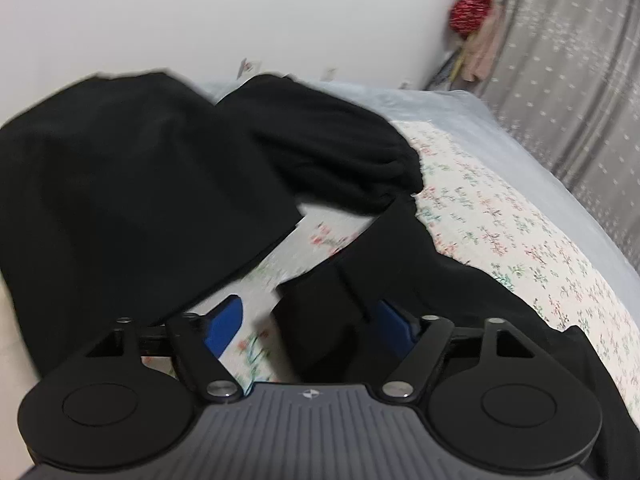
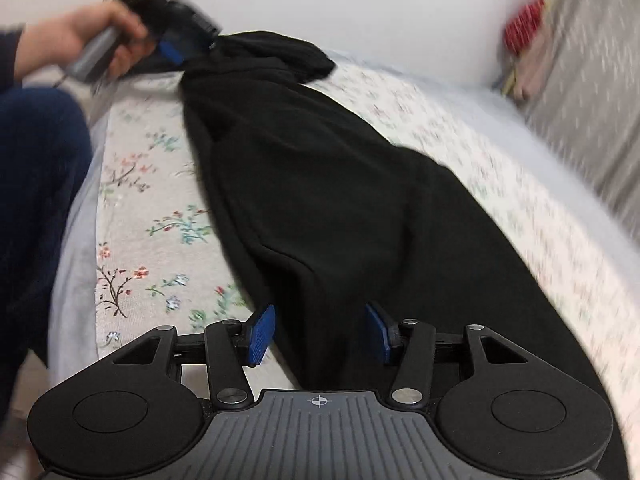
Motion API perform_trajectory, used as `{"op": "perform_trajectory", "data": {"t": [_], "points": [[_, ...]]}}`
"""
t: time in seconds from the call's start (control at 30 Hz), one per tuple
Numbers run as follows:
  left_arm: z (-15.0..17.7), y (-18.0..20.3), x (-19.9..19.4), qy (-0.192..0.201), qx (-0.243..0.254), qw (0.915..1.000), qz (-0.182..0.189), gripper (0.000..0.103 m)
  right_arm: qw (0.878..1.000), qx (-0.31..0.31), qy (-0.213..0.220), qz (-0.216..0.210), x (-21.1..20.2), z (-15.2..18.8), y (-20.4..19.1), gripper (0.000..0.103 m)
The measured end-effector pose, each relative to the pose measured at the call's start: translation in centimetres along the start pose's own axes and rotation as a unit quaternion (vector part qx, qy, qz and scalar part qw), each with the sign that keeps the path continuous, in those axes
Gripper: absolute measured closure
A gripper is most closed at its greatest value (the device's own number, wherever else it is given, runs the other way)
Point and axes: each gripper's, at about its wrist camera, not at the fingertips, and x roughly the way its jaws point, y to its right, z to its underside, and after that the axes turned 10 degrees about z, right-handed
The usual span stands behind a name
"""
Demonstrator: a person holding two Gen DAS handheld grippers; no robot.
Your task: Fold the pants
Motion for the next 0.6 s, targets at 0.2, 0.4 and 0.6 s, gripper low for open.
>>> {"op": "perform_trajectory", "data": {"t": [0.2,0.4,0.6], "points": [[0.2,1.4,3.4,-0.039,0.024,0.9986,-0.024,0.068,1.000,-0.003,-0.017,0.022,1.9,-0.7,-1.7,0.102],[-1.7,1.8,2.9,0.003,0.057,0.9979,-0.032,0.075,0.999,-0.031,-0.035,0.016,0.3,-0.3,-2.1,0.102],[-0.9,1.3,3.8,0.002,0.103,0.9941,-0.033,0.064,0.998,-0.047,-0.047,0.023,1.4,0.2,-3.5,0.097]]}}
